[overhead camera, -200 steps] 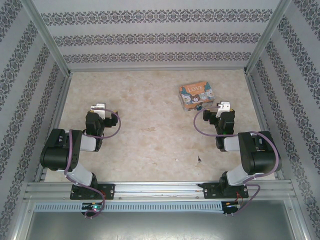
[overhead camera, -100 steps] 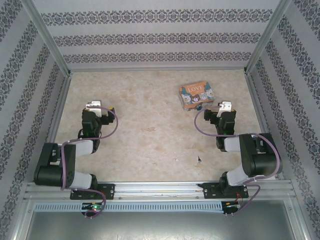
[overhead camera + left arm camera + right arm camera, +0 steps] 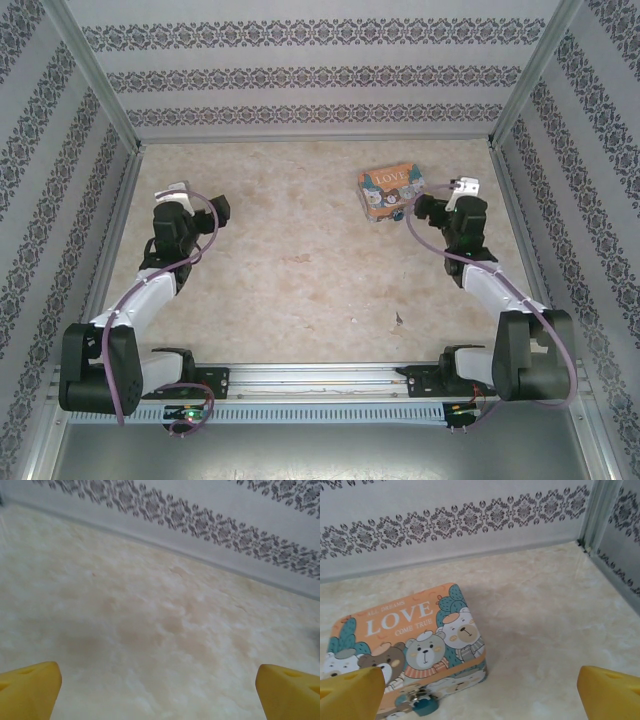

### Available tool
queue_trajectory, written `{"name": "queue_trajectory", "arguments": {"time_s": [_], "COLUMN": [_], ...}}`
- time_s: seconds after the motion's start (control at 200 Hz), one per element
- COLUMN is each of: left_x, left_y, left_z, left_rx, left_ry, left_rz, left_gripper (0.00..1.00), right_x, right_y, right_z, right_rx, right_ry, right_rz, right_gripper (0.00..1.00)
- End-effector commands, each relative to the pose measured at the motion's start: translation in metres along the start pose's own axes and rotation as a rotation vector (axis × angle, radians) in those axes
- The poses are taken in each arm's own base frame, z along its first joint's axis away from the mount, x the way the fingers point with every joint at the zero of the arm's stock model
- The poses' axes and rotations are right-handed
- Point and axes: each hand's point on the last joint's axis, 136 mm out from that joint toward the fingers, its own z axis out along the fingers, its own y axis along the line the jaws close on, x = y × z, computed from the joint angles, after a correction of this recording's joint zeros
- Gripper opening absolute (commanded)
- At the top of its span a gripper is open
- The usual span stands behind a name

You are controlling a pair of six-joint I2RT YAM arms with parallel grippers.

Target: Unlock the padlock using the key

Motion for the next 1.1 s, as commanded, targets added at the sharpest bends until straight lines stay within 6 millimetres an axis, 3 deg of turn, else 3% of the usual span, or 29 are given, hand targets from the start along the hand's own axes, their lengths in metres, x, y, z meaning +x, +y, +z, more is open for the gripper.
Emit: {"name": "queue_trajectory", "arguments": {"time_s": [0.0, 0.14, 0.275, 0.565, 0.759, 0.904, 1.094], "left_x": [0.017, 0.036, 0.050, 0.084, 0.109, 0.127, 0.150], "left_y": [-0.016, -0.043, -0.083, -0.194, -0.253, -0.287, -0.317], "left_z": [0.004, 0.018, 0.032, 0.063, 0.083, 0.096, 0.114], "left_rx": [0.081, 0.187, 0.279, 0.447, 0.537, 0.577, 0.608], "left_ry": [0.121, 0.233, 0.299, 0.438, 0.510, 0.562, 0.621], "left_rz": [-0.187, -0.286, -0.314, -0.254, -0.260, -0.226, -0.217], "left_gripper": [1.00, 1.00, 1.00, 1.00, 1.00, 1.00, 1.00], "right_x": [0.014, 0.009, 0.005, 0.003, 0.002, 0.003, 0.009], "right_y": [0.007, 0.014, 0.015, 0.008, 0.015, 0.017, 0.018], "right_z": [-0.002, 0.006, 0.020, 0.063, 0.093, 0.111, 0.132], "right_rx": [-0.062, -0.129, -0.170, -0.193, -0.236, -0.255, -0.270], "right_ry": [0.145, 0.207, 0.236, 0.283, 0.316, 0.343, 0.373], "right_rz": [0.143, 0.278, 0.361, 0.484, 0.505, 0.510, 0.513], "right_gripper": [0.99, 0.98, 0.98, 0.98, 0.98, 0.98, 0.98]}}
